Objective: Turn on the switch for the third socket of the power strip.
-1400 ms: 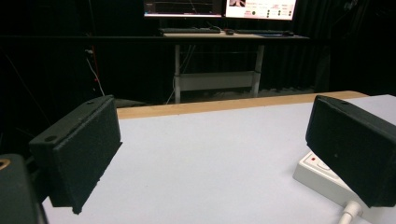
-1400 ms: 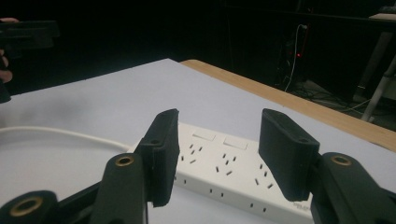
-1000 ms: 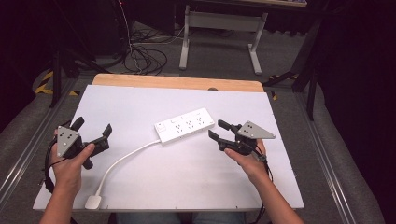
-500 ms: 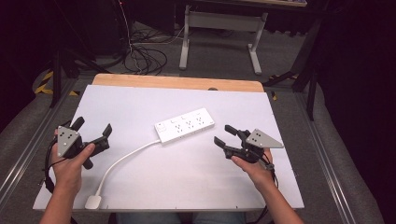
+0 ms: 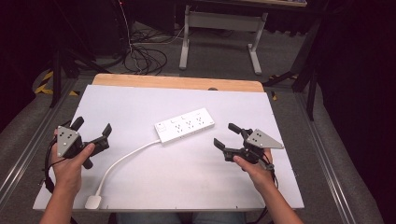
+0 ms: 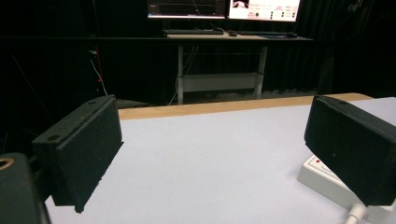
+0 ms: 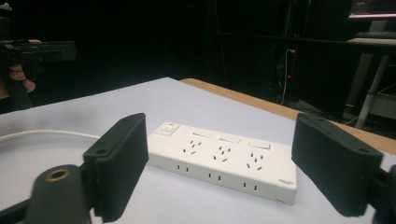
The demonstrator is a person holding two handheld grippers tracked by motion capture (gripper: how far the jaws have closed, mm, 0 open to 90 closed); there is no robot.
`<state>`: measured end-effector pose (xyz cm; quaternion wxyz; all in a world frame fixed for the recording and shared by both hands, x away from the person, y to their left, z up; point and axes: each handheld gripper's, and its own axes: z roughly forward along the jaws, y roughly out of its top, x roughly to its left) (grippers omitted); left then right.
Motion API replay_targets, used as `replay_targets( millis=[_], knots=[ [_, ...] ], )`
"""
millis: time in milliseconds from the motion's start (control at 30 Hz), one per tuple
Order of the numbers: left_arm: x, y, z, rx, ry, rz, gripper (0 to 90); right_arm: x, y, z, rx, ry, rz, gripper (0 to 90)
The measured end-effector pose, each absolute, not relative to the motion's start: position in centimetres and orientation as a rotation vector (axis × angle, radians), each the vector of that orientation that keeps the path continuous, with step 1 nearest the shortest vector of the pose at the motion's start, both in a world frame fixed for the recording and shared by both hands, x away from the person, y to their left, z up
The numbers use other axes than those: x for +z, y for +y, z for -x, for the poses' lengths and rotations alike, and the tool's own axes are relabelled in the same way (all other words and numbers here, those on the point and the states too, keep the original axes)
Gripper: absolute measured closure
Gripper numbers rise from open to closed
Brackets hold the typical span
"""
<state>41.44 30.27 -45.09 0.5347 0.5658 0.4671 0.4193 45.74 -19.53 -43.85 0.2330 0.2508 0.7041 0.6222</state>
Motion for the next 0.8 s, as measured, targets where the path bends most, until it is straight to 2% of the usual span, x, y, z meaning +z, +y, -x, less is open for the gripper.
replay_targets(
  millis=[67, 300, 800],
  knots=[
    [-45.09, 30.27, -41.45, 1.0, 1.113, -1.348, 4.6, -43.86, -19.6, -45.78, 1.708, 1.944, -0.678, 10.2],
    [-45.09, 30.3, -41.47, 1.001, 1.115, -1.347, 3.7, -43.88, -19.75, -45.74, 1.711, 1.936, -0.685, 3.2],
    [-45.1, 30.27, -41.54, 1.002, 1.115, -1.35, 3.0, -43.94, -19.77, -45.78, 1.722, 1.935, -0.674, 2.4]
  ],
)
